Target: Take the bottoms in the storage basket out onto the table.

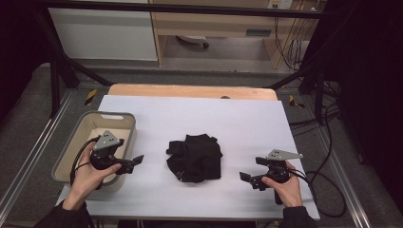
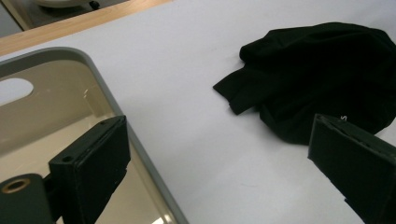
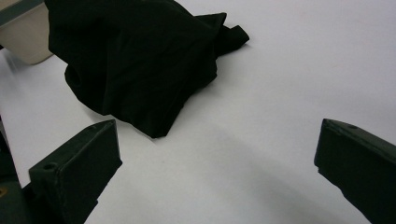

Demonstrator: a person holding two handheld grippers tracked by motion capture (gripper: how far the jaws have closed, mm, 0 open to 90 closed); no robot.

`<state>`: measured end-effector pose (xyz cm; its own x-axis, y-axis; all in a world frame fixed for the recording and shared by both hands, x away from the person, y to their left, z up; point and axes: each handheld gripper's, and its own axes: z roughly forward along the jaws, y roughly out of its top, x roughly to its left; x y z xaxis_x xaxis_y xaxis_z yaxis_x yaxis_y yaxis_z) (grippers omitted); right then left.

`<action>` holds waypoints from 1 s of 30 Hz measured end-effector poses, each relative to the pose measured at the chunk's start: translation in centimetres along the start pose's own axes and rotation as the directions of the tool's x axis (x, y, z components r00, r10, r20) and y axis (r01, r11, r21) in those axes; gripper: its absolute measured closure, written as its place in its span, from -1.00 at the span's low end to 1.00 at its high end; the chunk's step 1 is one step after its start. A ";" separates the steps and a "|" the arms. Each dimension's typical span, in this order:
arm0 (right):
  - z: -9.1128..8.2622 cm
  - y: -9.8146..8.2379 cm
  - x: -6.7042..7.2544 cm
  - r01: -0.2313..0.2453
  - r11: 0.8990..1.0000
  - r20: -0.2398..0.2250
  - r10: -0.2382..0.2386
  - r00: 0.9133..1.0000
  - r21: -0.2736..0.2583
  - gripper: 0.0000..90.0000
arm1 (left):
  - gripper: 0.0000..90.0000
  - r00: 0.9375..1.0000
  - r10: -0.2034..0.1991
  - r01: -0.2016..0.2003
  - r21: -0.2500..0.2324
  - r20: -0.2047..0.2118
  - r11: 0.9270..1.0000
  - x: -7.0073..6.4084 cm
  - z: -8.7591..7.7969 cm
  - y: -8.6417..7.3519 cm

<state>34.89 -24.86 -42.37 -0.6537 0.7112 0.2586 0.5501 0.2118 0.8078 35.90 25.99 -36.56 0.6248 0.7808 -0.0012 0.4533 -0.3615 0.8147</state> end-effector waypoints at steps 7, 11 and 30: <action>0.0 0.0 0.0 -0.002 1.000 0.002 0.002 1.000 -0.002 -0.98 | -0.88 1.000 -0.011 0.011 0.005 -0.016 1.000 0.5 -0.6 -0.9; 0.0 0.0 0.0 -0.003 1.000 0.002 0.003 1.000 -0.004 -0.98 | -0.88 0.999 -0.025 0.025 0.010 -0.024 1.000 1.0 -0.7 -1.6; -0.1 0.0 0.0 -0.004 1.000 0.000 0.004 1.000 -0.006 -0.98 | -0.88 0.999 -0.038 0.039 0.024 -0.038 0.999 1.7 -0.6 -3.2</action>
<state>34.83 -24.90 -42.31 -0.6515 0.7121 0.2615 0.5496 0.2054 0.8098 35.12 28.72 -38.87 0.5828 0.8125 -0.0102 0.4925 -0.3432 0.7998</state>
